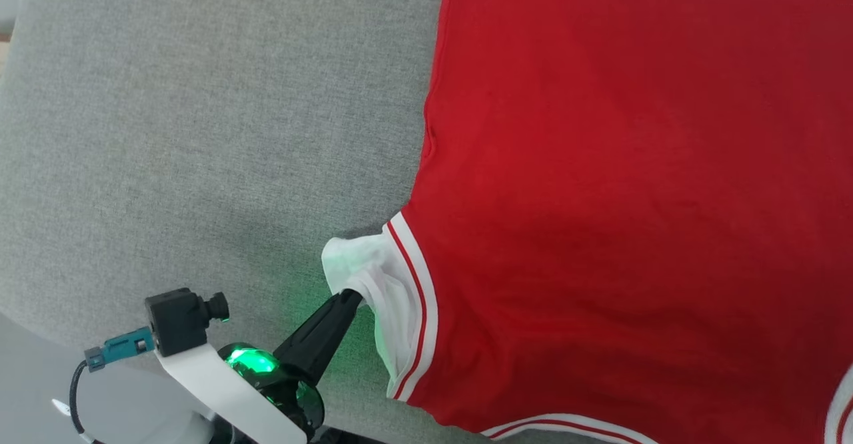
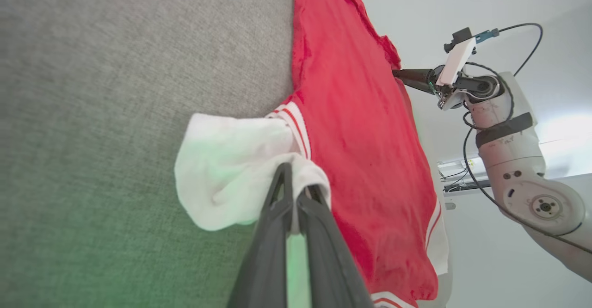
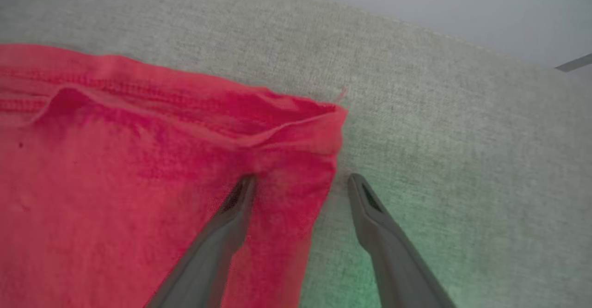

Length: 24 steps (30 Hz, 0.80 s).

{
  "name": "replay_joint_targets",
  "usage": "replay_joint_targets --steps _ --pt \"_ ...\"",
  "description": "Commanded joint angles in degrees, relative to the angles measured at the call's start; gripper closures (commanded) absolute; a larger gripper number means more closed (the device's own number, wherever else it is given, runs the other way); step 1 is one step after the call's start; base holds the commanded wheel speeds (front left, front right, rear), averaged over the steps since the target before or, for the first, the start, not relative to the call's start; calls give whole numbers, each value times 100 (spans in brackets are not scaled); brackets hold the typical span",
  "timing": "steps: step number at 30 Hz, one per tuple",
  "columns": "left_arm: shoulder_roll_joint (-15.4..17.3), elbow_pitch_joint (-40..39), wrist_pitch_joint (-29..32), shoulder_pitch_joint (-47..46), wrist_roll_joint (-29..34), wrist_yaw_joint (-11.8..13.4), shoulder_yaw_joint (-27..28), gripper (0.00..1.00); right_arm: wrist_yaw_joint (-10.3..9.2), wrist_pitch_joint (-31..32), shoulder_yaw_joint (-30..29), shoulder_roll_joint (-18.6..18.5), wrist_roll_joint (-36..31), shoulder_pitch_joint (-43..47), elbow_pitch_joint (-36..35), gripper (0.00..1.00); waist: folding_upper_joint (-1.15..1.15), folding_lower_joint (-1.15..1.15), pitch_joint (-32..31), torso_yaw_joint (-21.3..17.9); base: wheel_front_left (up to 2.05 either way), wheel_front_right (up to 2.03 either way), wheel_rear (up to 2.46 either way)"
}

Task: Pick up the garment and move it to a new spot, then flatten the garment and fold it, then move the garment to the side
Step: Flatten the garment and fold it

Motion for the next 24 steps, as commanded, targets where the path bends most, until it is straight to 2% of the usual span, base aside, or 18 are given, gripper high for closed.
replay_joint_targets --steps 1,4,5,6,7,16,19,24 --pt "-28 -31 -33 -131 70 12 26 100 -11 104 64 69 -82 22 226 0 0 0 136 78 0 0 0" --pt "-45 -40 -32 -140 79 12 50 100 -8 232 120 177 -81 2 454 0 0 0 171 62 0 0 0" --pt "-48 -43 -32 -138 79 12 62 100 -7 295 162 201 -83 -13 510 25 0 0 178 46 0 0 0" --pt "-54 -44 -32 -147 82 12 73 100 -6 357 223 215 -80 -30 541 71 0 0 184 30 0 0 0" --pt "-62 -35 -33 -158 85 12 88 100 -6 375 271 206 -77 -54 552 100 0 0 182 15 0 0 0" --pt "-92 71 -32 -40 93 12 279 100 -9 -45 446 172 49 -245 532 100 0 0 -105 -190 0 0 0" --pt "-93 131 -32 54 20 12 400 100 -9 -103 808 101 347 -144 290 100 0 0 -336 -307 0 0 0" --pt "10 277 -33 230 -4 12 551 100 -9 69 1497 -342 1191 470 -425 100 0 0 -748 -585 0 0 0"
